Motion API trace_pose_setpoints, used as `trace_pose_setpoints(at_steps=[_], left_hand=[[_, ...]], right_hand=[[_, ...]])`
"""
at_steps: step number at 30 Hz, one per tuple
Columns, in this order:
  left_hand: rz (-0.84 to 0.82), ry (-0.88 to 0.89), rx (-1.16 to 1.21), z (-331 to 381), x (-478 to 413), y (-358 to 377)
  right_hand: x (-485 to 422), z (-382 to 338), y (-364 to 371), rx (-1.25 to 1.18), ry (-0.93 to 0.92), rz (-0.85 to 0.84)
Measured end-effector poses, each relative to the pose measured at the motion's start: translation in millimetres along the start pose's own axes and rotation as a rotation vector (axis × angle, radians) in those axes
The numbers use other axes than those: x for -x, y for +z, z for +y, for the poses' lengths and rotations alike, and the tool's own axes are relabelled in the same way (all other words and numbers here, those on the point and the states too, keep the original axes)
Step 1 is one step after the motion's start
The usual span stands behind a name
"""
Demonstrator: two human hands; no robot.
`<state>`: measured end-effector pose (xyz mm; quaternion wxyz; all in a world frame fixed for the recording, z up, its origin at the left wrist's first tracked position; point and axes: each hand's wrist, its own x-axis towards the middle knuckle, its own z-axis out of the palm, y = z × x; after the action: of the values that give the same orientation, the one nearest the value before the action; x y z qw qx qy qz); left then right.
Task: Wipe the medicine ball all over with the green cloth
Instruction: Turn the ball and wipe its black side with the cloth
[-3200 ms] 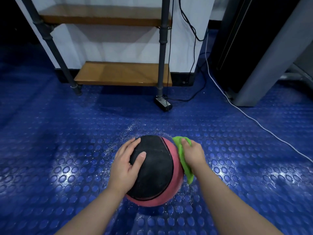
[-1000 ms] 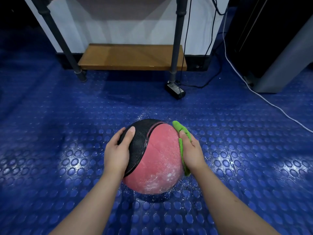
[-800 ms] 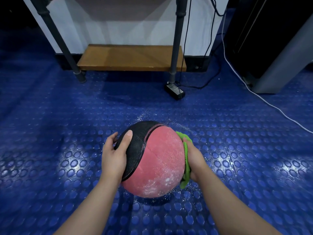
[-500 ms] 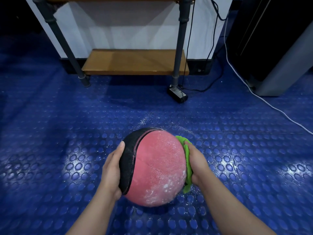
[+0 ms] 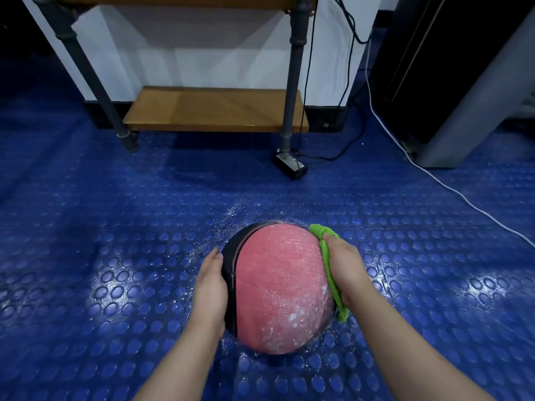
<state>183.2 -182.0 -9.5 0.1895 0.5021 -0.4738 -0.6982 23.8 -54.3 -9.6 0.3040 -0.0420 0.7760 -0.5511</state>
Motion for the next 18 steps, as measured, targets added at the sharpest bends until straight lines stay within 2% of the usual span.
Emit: trace_pose_setpoints(at_steps=[3, 5, 9, 13, 15, 18], left_hand=[[0.052, 0.293, -0.264, 5, 6, 7], [0.042, 0.364, -0.386, 4, 11, 11], [0.104, 0.381, -0.441, 2, 8, 17], [0.111, 0.412, -0.457, 0, 4, 17], [0.117, 0.424, -0.432, 0, 3, 16], [0.112, 0.412, -0.415, 2, 4, 16]], right_hand=[[10, -6, 5, 0.061, -0.092, 0.01], [17, -12, 8, 0.187, -0.155, 0.028], [32, -29, 20, 0.613, -0.367, 0.047], [45, -33, 40, 0.903, -0.541, 0.029], [47, -31, 46, 0.972, -0.646, 0.022], [41, -34, 41, 0.901, -0.739, -0.033]])
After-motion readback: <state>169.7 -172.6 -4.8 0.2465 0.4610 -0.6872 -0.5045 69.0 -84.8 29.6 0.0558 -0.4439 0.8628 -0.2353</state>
